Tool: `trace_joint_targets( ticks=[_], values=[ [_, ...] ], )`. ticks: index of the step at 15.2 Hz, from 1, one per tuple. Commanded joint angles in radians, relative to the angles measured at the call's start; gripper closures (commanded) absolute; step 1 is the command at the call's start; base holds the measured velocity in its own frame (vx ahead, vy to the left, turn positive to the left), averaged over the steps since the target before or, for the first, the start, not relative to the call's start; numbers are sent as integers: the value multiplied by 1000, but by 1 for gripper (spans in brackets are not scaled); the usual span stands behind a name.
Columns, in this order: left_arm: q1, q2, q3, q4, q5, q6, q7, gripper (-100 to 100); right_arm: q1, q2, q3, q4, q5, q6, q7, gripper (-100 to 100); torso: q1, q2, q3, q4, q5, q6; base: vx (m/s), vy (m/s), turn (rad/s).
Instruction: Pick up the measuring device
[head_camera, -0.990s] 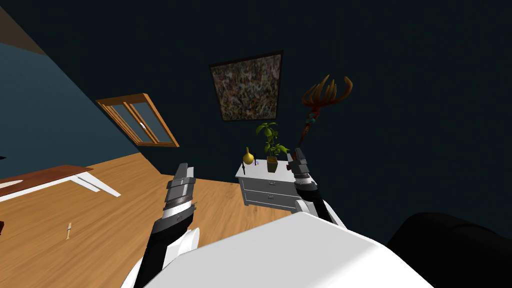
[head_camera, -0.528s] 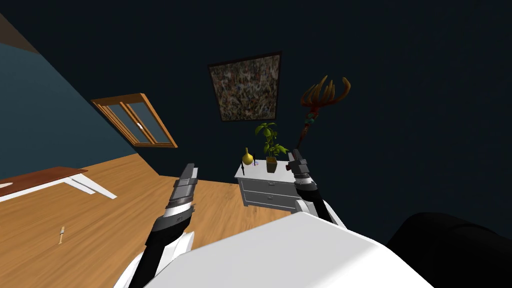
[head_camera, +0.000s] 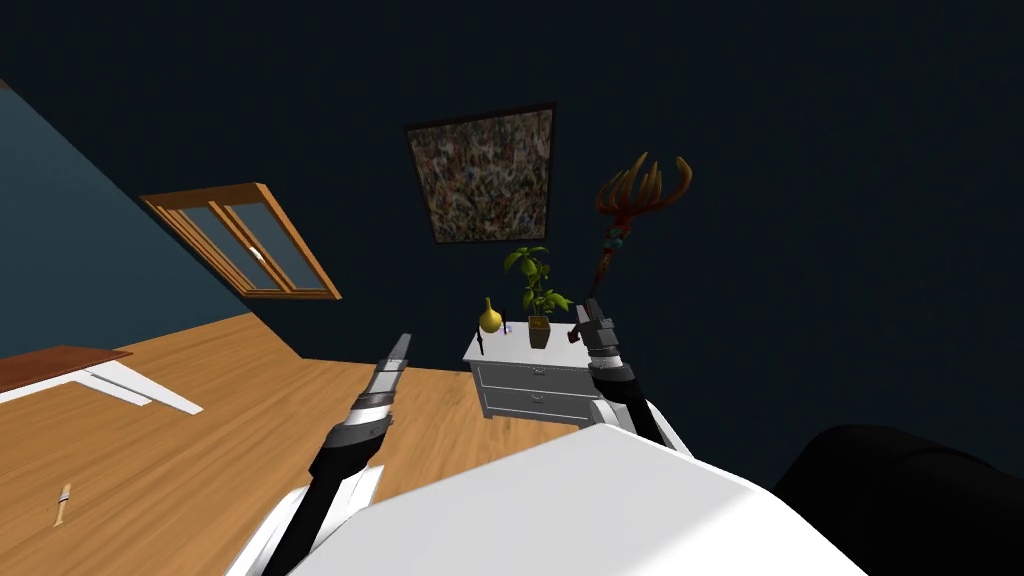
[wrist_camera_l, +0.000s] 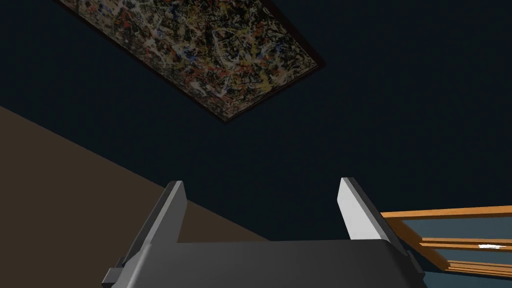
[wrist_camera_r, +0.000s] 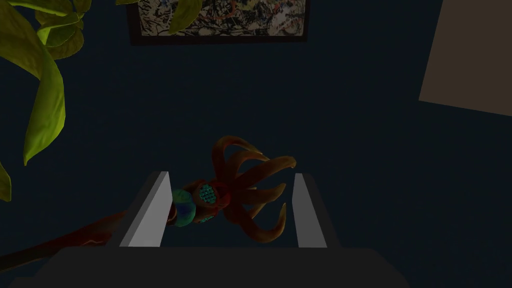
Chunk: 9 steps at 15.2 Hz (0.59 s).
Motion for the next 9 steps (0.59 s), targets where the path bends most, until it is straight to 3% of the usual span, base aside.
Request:
trace_joint_targets(
  ticks=[1, 9],
  values=[
    [-19, 18, 1, 50, -16, 5, -24, -100, 0, 0, 0, 0, 0, 0, 0, 0, 0, 0, 0, 0, 0, 0, 58, -35, -77],
    [-74, 31, 3, 208, -62, 12, -92, -100, 0, 0, 0, 0, 0, 0, 0, 0, 0, 0, 0, 0, 0, 0, 50, -30, -61]
  ],
)
